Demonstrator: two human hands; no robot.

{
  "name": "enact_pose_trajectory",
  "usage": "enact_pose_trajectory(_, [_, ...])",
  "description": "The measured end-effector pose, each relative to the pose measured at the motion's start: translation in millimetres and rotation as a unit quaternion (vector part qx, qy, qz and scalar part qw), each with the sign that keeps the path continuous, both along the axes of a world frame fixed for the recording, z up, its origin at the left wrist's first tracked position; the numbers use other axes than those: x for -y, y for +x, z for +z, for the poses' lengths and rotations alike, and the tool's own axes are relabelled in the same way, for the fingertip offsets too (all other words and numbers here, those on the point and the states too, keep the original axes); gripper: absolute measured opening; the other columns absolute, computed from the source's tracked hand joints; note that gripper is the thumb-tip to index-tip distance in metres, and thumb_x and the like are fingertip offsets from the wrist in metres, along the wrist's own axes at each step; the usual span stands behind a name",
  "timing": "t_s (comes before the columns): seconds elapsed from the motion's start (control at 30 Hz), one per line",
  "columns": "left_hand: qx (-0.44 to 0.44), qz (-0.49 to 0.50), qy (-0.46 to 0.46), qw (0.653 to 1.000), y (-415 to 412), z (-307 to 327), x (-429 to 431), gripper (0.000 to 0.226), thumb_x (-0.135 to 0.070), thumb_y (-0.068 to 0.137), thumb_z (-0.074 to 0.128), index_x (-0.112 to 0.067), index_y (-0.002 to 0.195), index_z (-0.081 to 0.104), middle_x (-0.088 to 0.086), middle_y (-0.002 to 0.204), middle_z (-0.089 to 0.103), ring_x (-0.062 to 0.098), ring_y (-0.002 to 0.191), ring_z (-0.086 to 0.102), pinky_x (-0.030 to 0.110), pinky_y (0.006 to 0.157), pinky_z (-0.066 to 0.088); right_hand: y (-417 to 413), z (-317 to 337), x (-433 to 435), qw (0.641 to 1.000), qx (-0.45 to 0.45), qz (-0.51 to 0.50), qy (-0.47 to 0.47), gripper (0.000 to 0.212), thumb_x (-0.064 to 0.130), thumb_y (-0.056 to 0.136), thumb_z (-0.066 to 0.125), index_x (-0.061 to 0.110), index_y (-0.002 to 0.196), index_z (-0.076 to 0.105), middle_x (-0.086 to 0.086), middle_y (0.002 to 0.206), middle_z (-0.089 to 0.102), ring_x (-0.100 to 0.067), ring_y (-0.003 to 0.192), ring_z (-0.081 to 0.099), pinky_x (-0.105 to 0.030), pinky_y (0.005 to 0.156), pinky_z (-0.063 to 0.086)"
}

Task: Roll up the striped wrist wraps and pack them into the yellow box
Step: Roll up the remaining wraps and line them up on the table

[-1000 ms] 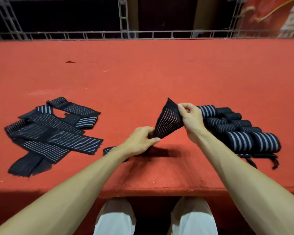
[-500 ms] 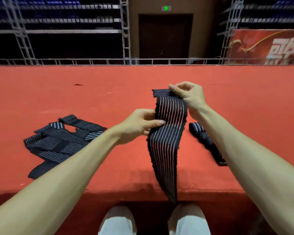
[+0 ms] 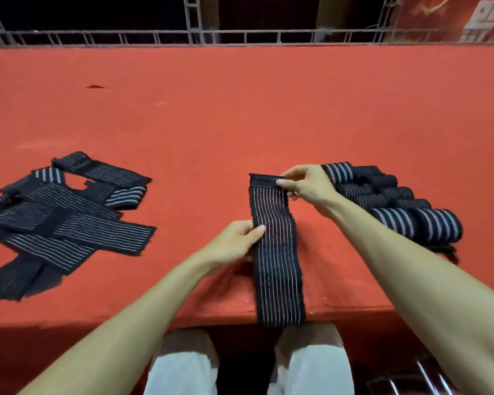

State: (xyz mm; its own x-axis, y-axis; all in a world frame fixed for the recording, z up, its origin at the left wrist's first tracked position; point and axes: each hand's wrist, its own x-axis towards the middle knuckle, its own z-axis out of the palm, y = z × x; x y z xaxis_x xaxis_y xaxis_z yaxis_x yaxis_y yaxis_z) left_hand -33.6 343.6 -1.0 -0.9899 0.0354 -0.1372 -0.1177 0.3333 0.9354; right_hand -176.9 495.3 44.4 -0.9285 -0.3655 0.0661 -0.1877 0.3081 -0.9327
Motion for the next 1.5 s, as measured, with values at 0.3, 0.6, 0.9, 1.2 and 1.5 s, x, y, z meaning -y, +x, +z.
enact_pose_trajectory(0.3, [-0.128, 0.115, -0.316, 0.933, -40.9, -67.5, 28.7, 0.033, -0.056, 0.076, 0.07, -0.029, 0.073, 0.05, -0.013, 0.081, 0.046, 0.008, 0.086, 0.039, 0.03, 0.071, 0.018, -46.7, -89.3, 31.9, 0.991, -0.02, -0.061, 0.12, 0.01, 0.021, 0.082, 0.077, 0.018, 0.078, 0.069, -0.003, 0.063, 0.065, -0.006, 0.044, 0.057, -0.017, 0.05, 0.049])
enact_pose_trajectory(0.6, [-0.173, 0.138, -0.301, 0.928, -44.7, -71.5, 27.2, 0.027, -0.052, 0.079, 0.069, -0.031, 0.087, 0.055, -0.014, 0.09, 0.051, 0.006, 0.089, 0.044, 0.027, 0.082, 0.03, -52.2, -104.8, 38.7, 0.977, -0.083, -0.121, 0.157, 0.021, 0.029, 0.075, 0.082, 0.016, 0.081, 0.067, 0.002, 0.077, 0.063, -0.013, 0.075, 0.058, -0.023, 0.069, 0.038])
enact_pose_trajectory(0.9, [-0.155, 0.11, -0.251, 0.949, 21.5, -50.2, 84.9, 0.017, -0.02, 0.086, 0.067, -0.031, 0.097, 0.061, -0.007, 0.099, 0.056, 0.013, 0.099, 0.052, 0.039, 0.094, 0.038, 11.1, -57.3, 84.6, 0.953, -0.196, -0.034, 0.227, 0.014, 0.014, 0.09, 0.061, 0.009, 0.102, 0.065, -0.014, 0.102, 0.057, -0.029, 0.102, 0.055, -0.03, 0.09, 0.035])
enact_pose_trajectory(1.2, [-0.1, 0.316, -0.346, 0.878, 95.7, -59.3, 210.4, 0.022, -0.009, 0.084, 0.059, -0.027, 0.095, 0.063, -0.014, 0.084, 0.055, 0.017, 0.095, 0.054, 0.029, 0.084, 0.026, 95.5, -56.1, 197.1, 0.929, -0.149, 0.208, 0.269, 0.021, 0.028, 0.094, 0.061, 0.013, 0.107, 0.067, -0.006, 0.104, 0.068, -0.02, 0.098, 0.061, -0.022, 0.076, 0.036])
enact_pose_trajectory(1.5, [-0.154, 0.45, -0.188, 0.86, 94.8, -67.4, 229.2, 0.024, -0.002, 0.084, 0.052, -0.015, 0.103, 0.06, -0.005, 0.086, 0.052, 0.016, 0.079, 0.051, 0.038, 0.084, 0.047, 105.9, -92.1, 285.2, 0.927, -0.102, 0.154, 0.325, 0.055, 0.052, 0.083, 0.067, 0.019, 0.124, 0.052, -0.008, 0.129, 0.053, -0.028, 0.124, 0.047, -0.04, 0.1, 0.034])
